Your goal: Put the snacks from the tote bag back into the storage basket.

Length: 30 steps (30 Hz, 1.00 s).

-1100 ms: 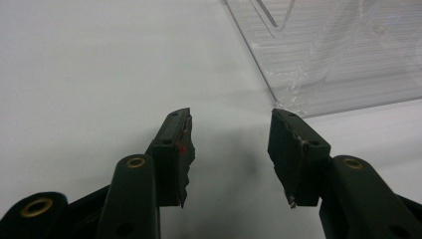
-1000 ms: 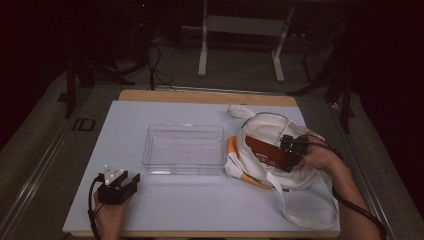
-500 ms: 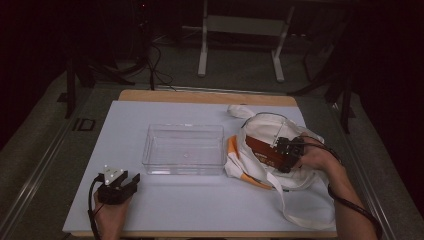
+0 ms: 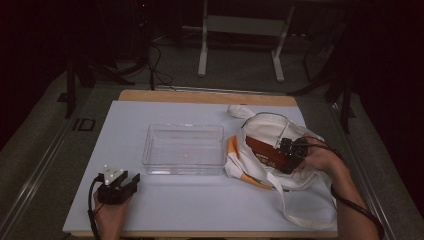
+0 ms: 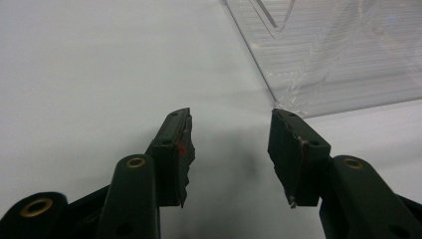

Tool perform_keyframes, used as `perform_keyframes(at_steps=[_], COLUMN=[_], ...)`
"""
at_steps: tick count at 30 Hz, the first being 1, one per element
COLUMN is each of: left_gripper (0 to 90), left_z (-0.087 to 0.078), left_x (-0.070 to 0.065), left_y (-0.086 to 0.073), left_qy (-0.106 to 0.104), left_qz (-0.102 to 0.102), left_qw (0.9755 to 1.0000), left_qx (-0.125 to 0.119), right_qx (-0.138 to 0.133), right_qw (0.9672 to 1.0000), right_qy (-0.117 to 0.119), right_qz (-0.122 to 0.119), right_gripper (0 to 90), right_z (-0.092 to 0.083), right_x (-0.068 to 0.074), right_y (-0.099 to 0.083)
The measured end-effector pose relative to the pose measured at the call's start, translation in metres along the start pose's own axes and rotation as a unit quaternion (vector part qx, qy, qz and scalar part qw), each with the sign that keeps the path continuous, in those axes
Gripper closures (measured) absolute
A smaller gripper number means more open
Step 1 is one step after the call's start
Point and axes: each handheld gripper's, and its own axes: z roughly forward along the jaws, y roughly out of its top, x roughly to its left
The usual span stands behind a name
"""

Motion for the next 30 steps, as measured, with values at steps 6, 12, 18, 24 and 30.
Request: perform_keyframes(at_steps=[6,12,18,24,30], left_gripper=[52.2,52.2,52.2,52.2,52.2], left_z=[0.000,0.000,0.000,0.000,0.000], left_x=[0.000,0.000,0.000,0.000,0.000], left_y=[0.000,0.000,0.000,0.000,0.000], left_qy=[0.000,0.001,0.000,0.000,0.001], left_qz=[0.000,0.000,0.000,0.000,0.000], left_qw=[1.0000,1.0000,1.0000,1.0000,1.0000], left_qx=[0.000,0.000,0.000,0.000,0.000], right_qx=[-0.004,-0.006,-0.007,-0.010,-0.013], right_qw=[1.0000,1.0000,1.0000,0.9999,0.9997], right_qy=[0.005,0.004,-0.001,-0.005,-0.009], right_qz=[0.006,0.006,-0.002,-0.010,-0.017], right_gripper=[43.4,43.4,43.3,43.3,43.3], right_z=[-0.004,-0.011,-0.021,-0.031,-0.041], right_x=[-0.001,-0.002,0.000,0.001,0.003], right_y=[-0.005,-0.010,-0.012,-0.013,-0.015])
